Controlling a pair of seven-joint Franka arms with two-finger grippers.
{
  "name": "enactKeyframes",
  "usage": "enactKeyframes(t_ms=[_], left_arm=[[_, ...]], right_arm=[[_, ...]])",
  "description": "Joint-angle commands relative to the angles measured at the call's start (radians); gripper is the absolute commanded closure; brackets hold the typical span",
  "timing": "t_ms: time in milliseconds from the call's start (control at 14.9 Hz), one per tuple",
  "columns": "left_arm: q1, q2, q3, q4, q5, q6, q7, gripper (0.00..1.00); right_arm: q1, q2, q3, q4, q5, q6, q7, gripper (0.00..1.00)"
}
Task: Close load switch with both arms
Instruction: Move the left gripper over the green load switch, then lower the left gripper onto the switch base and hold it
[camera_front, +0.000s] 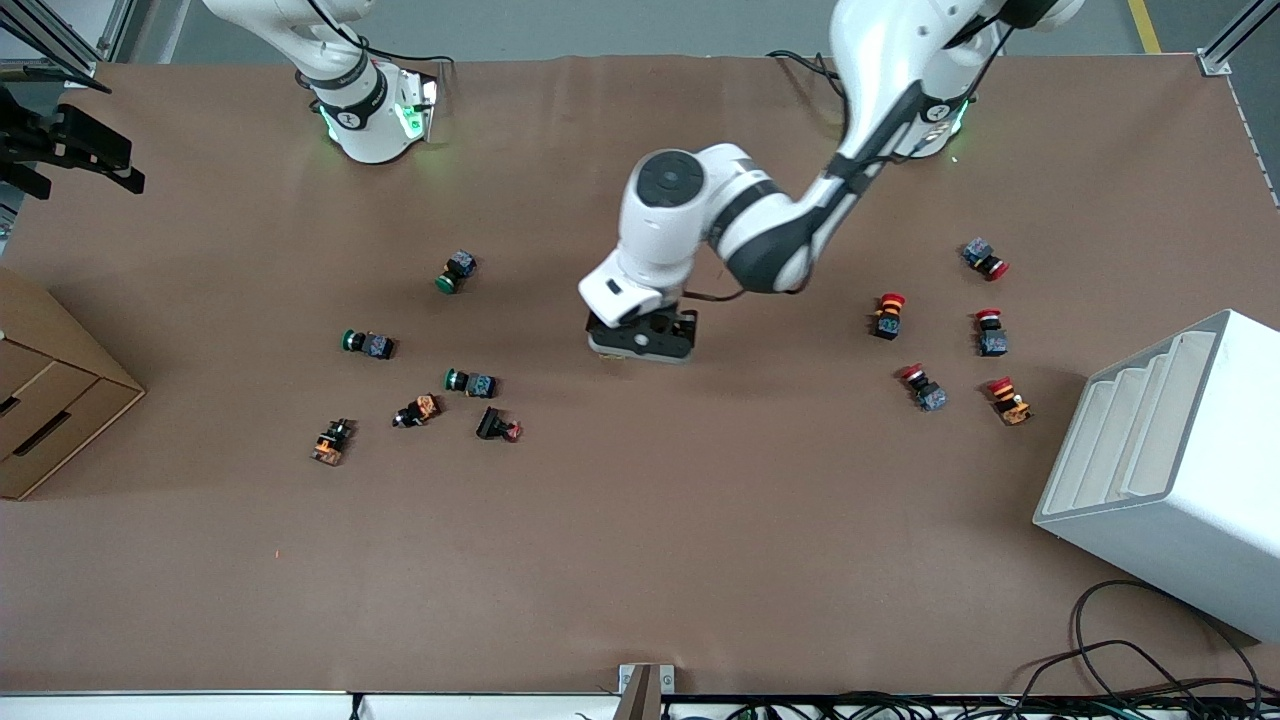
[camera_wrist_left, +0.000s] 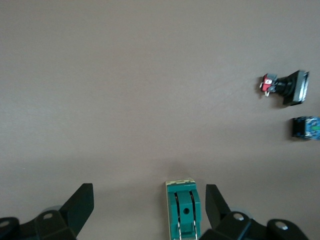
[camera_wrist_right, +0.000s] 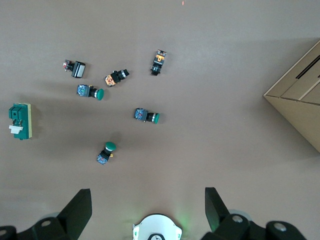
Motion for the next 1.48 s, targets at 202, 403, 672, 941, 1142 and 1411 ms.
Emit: enactKeyframes(t_ms=[202, 403, 672, 941, 1142, 1411], left_arm=[[-0.097, 0.082, 0.003, 0.008, 0.231, 0.091, -0.311, 0.01], [-0.116, 0.084, 0.003, -0.047, 0.344, 0.091, -0.41, 0.01], [-0.117, 0.068, 0.0, -0.139, 0.439, 0.091, -0.506, 0.01], [-0.148, 0.07, -0.001, -0.186, 0.524, 0.092, -0.651, 0.01], [-0.148, 0.067, -0.017, -0.228, 0.571, 0.138, -0.71, 0.01], [-0.149, 0.067, -0.018, -0.275, 0.703, 0.172, -0.84, 0.02]], right_arm=[[-0.003, -0.02, -0.001, -0.004, 0.008, -0.009, 0.005, 0.0], [-0.002, -0.003, -0.003, -0.002, 0.005, -0.042, 0.0, 0.0], [-0.006, 0.006, -0.003, -0.001, 0.0, -0.032, -0.001, 0.0], [-0.006, 0.006, -0.003, -0.001, -0.003, -0.03, -0.001, 0.0], [-0.008, 0.008, -0.003, -0.001, -0.003, -0.024, -0.001, 0.0], [-0.013, 0.009, -0.003, -0.001, 0.009, 0.004, 0.002, 0.0]])
